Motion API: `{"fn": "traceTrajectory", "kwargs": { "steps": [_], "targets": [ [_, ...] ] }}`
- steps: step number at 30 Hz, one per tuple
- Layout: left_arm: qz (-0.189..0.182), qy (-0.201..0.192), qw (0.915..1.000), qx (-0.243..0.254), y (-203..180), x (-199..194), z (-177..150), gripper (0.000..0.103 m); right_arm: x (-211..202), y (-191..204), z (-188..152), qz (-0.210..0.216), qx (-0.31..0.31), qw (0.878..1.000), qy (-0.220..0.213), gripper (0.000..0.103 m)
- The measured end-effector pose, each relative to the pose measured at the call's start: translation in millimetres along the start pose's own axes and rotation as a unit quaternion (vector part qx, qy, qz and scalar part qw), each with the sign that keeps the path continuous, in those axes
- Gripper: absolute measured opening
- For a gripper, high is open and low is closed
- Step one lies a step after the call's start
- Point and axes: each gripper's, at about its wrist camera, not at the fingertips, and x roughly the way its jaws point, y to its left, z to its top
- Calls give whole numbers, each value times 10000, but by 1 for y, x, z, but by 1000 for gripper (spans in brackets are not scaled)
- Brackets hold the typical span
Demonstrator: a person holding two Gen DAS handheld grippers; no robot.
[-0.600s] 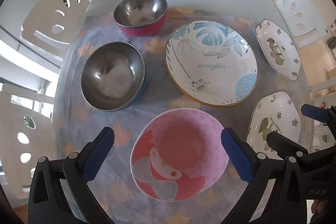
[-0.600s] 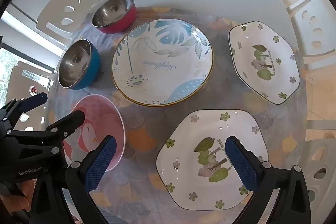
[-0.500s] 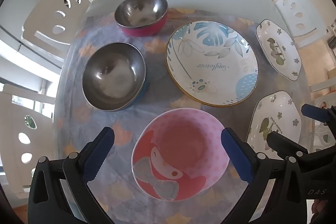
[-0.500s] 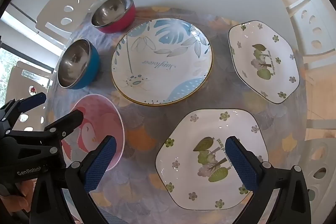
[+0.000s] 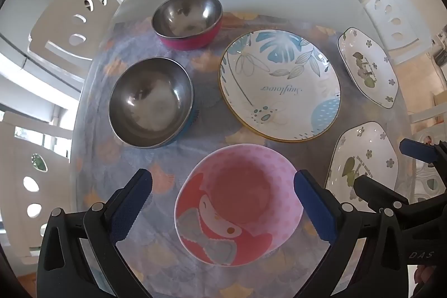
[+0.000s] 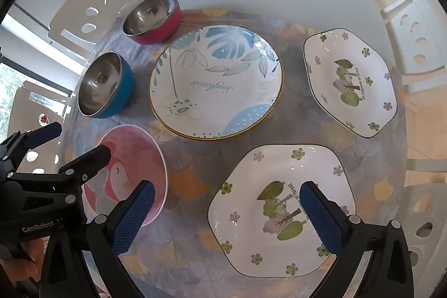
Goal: Organize plates and bowls
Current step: 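Move both grippers toward the round blue-leaf Sunflower plate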
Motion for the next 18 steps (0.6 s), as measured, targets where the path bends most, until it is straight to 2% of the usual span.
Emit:
{"fn": "traceTrajectory", "kwargs": {
  "steps": [18],
  "targets": [
    [-30, -18, 10000, 8, -2, -1, 0, 101, -4, -2, -1, 3, 65, 10000, -5, 103]
  ]
}}
